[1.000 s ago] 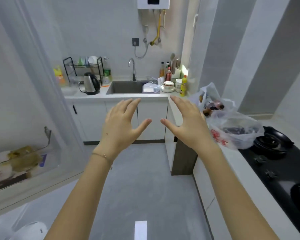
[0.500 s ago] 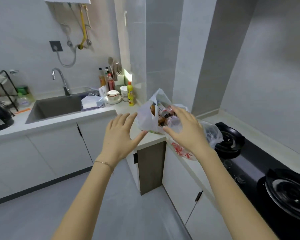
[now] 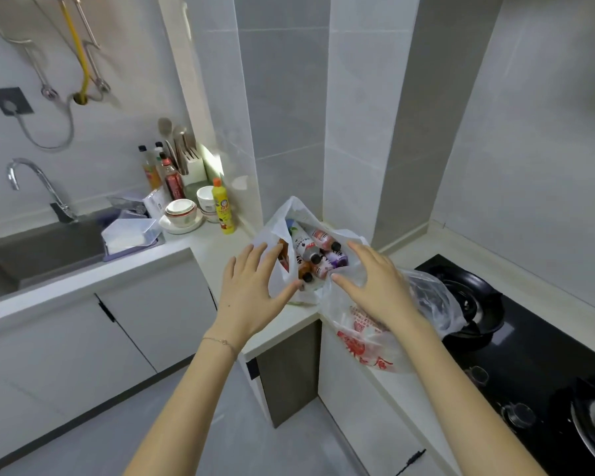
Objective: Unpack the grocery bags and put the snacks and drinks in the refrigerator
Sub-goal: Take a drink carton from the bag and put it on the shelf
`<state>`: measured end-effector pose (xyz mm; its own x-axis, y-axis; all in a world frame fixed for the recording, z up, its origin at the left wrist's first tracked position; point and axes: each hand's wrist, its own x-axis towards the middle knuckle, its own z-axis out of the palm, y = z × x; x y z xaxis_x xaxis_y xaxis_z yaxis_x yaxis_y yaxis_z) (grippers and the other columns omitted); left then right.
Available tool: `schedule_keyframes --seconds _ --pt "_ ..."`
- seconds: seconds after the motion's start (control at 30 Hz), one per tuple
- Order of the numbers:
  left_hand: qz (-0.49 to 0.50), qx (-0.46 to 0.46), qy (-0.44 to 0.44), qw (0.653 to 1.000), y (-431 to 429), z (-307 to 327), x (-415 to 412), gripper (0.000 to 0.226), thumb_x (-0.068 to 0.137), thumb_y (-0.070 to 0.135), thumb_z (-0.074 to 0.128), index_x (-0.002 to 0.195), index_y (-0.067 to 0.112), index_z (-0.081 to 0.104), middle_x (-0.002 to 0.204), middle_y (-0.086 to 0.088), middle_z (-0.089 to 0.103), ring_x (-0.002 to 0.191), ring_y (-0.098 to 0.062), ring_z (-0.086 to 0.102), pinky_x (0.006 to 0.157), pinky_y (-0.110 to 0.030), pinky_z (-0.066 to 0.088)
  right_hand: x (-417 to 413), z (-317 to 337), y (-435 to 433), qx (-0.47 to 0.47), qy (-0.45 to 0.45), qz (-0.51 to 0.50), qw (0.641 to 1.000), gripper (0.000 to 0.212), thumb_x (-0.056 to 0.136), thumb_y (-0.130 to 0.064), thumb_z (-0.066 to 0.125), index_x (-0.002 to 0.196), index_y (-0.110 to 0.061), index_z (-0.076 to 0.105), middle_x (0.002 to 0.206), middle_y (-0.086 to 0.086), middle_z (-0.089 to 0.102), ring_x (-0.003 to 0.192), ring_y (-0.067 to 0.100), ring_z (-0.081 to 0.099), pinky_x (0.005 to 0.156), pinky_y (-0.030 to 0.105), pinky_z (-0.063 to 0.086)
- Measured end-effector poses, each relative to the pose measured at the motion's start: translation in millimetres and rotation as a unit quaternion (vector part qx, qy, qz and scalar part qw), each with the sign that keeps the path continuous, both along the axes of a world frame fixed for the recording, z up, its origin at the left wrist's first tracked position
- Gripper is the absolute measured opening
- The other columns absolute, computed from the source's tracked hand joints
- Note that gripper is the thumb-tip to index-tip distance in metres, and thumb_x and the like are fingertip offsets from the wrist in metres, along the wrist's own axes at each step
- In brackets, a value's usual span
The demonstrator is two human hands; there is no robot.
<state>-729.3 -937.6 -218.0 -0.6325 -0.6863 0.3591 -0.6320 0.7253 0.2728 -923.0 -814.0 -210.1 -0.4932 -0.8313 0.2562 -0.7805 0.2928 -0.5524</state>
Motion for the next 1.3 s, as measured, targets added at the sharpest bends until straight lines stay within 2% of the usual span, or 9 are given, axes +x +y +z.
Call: schedule_keyframes --seconds 0.17,0.3,0.57,0.63,0.8,0.97,1.07,1.2,1.3 --pt "0.010 -0.012 -0.039 0.999 -48 -10 -57 0.082 0.080 0.076 0.018 0.146 0.029 0.036 0.154 0.000 0.033 0.146 -0.025 0.018 0.118 -0.046 0.012 -45 -21 -65 0.011 0.000 0.029 1.000 0.068 0.087 -0.056 0.057 0.146 -0.033 0.032 0.147 -0.010 0.041 0.134 0.014 0.038 0.105 0.035 0.035" --pt "0.022 -0.008 -0.059 0.998 -88 -11 -103 0.087 0.077 0.076 0.012 0.147 0.029 0.035 0.154 0.000 0.033 0.146 -0.026 0.016 0.118 -0.046 0.010 -79 -29 -113 0.036 -0.012 0.056 0.998 0.068 0.086 -0.053 0.060 0.146 -0.032 0.035 0.146 -0.009 0.043 0.133 0.017 0.039 0.108 0.040 0.037" --pt "0.024 0.017 -0.121 0.992 -150 -36 -138 0.087 0.076 0.074 0.007 0.143 0.030 0.040 0.153 0.004 0.032 0.147 -0.024 0.012 0.119 -0.046 0.003 -119 -70 -181 0.097 -0.042 0.077 0.991 0.071 0.085 -0.058 0.058 0.147 -0.033 0.034 0.148 -0.010 0.042 0.135 0.015 0.040 0.108 0.041 0.039" --pt "0.008 0.017 -0.125 0.992 -161 -41 -142 0.084 0.077 0.071 0.009 0.141 0.029 0.043 0.152 0.006 0.033 0.148 -0.023 0.011 0.119 -0.046 0.000 -119 -88 -193 0.113 -0.073 0.086 0.987 0.072 0.083 -0.059 0.057 0.146 -0.033 0.033 0.148 -0.008 0.042 0.135 0.016 0.040 0.106 0.044 0.041" --pt "-0.116 -0.002 -0.198 0.973 -182 -57 -139 0.080 0.078 0.068 0.014 0.135 0.027 0.052 0.145 0.009 0.045 0.149 -0.018 0.008 0.116 -0.043 -0.016 -112 -121 -216 0.145 -0.097 0.107 0.979 0.061 0.087 -0.049 0.060 0.140 -0.027 0.042 0.139 -0.005 0.049 0.127 0.017 0.049 0.097 0.038 0.048" --pt "-0.154 -0.026 -0.224 0.962 -198 -73 -116 0.061 0.083 0.062 0.031 0.115 0.024 0.066 0.132 0.006 0.058 0.147 -0.022 0.021 0.116 -0.046 -0.012 -101 -143 -242 0.176 -0.156 0.110 0.966 0.068 0.087 -0.051 0.060 0.146 -0.030 0.036 0.143 -0.004 0.048 0.127 0.018 0.049 0.098 0.041 0.048" --pt "-0.149 -0.032 -0.254 0.955 -207 -78 -103 0.042 0.084 0.054 0.058 0.113 0.026 0.067 0.134 0.005 0.056 0.146 -0.023 0.023 0.115 -0.045 -0.016 -86 -153 -257 0.184 -0.186 0.130 0.956 0.059 0.086 -0.047 0.061 0.140 -0.031 0.041 0.134 -0.005 0.056 0.120 0.018 0.055 0.094 0.039 0.052" --pt "-0.143 -0.055 -0.271 0.950 -214 -82 -90 0.051 0.071 0.043 0.079 0.117 0.026 0.066 0.124 0.006 0.064 0.138 -0.026 0.039 0.115 -0.053 0.003 -66 -161 -279 0.186 -0.222 0.164 0.943 0.045 0.088 -0.040 0.062 0.128 -0.022 0.053 0.119 -0.004 0.062 0.107 0.016 0.060 0.090 0.033 0.051" --pt "-0.132 -0.077 -0.259 0.954 -217 -81 -82 0.048 0.067 0.041 0.081 0.111 0.025 0.067 0.118 0.006 0.066 0.133 -0.027 0.046 0.113 -0.056 0.009 -59 -175 -295 0.198 -0.241 0.160 0.937 0.041 0.084 -0.048 0.061 0.115 -0.023 0.056 0.108 -0.004 0.064 0.099 0.017 0.062 0.087 0.038 0.053"
